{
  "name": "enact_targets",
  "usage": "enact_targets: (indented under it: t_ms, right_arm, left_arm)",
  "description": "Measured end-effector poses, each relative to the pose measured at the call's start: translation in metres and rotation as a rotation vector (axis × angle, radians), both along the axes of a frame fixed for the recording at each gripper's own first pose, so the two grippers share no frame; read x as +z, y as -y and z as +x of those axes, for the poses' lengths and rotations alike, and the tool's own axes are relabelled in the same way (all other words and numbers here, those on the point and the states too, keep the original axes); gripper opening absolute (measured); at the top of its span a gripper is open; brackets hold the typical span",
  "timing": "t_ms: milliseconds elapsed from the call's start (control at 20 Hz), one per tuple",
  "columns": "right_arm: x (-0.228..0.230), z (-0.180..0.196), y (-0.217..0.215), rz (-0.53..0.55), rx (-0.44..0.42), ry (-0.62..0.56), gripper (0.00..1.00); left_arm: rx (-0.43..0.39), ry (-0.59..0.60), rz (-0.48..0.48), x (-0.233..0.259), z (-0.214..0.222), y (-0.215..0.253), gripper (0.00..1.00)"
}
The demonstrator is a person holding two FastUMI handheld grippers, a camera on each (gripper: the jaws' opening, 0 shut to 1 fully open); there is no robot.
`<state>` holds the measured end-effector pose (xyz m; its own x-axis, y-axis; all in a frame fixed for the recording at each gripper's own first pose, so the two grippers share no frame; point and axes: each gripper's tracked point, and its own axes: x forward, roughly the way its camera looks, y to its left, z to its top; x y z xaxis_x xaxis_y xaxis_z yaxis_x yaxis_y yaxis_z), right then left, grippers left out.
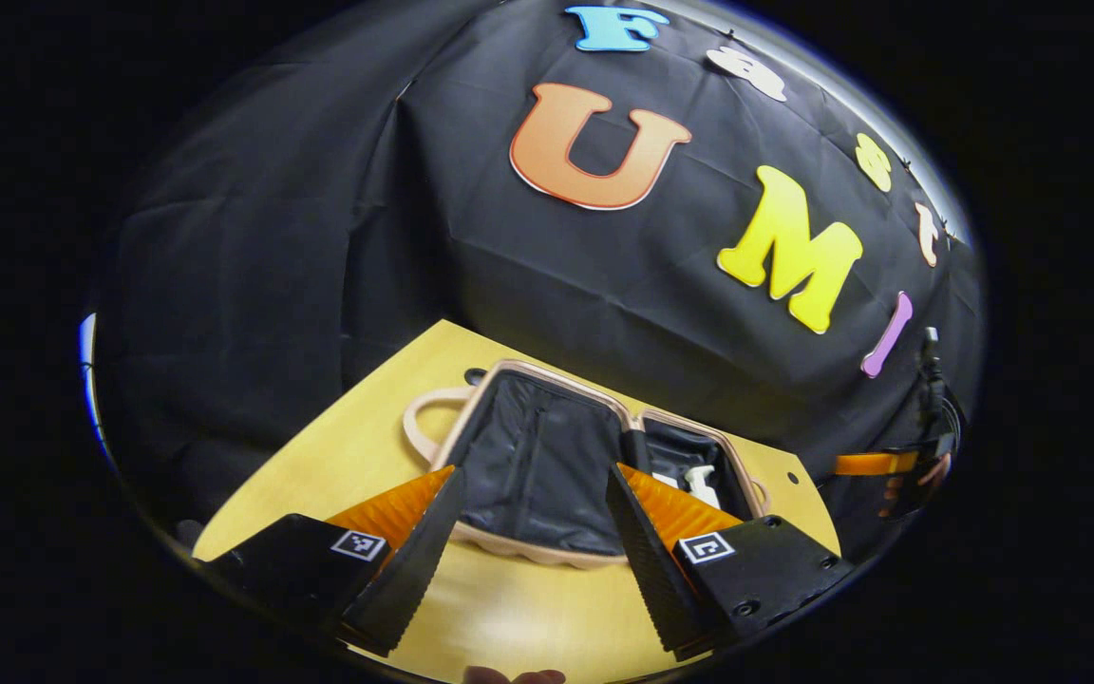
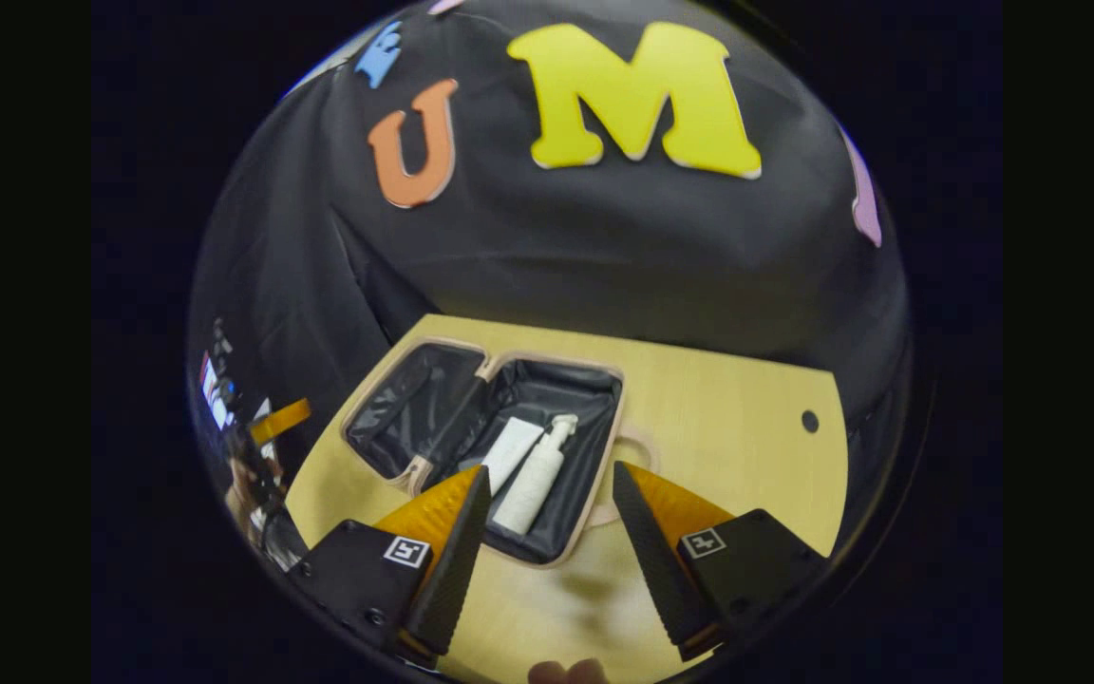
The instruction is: First open the suitcase, pack the skin care products into it, and then close the suitcase.
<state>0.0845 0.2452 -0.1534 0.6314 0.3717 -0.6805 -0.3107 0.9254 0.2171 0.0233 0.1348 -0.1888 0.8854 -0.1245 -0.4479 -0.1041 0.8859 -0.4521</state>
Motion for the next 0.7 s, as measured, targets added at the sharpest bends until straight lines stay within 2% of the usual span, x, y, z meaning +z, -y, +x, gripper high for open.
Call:
enact_targets:
  t_ms: [100, 250, 300, 400, 500, 700]
  right_arm:
    - [0.02, -0.019, 0.008, 0.03, 0.02, 0.03, 0.77]
    - [0.035, -0.033, 0.037, 0.016, 0.003, 0.053, 0.77]
    - [0.038, -0.039, 0.043, 0.016, 0.01, 0.04, 0.77]
    - [0.043, -0.044, 0.055, 0.023, -0.014, 0.021, 0.77]
    - [0.043, -0.045, 0.058, 0.046, -0.039, 0.005, 0.77]
    - [0.029, -0.049, 0.055, 0.086, -0.083, -0.06, 0.77]
  left_arm:
    - [0.017, -0.004, -0.062, -0.019, 0.025, -0.02, 0.96]
    - [0.039, -0.064, -0.125, -0.062, 0.052, -0.043, 0.96]
    - [0.068, -0.077, -0.179, -0.075, 0.062, -0.051, 0.95]
    - [0.137, -0.082, -0.349, -0.087, 0.08, -0.061, 0.93]
    - [0.182, -0.111, -0.451, -0.107, 0.087, -0.073, 0.91]
    - [0.178, -0.169, -0.525, -0.133, 0.1, -0.058, 0.87]
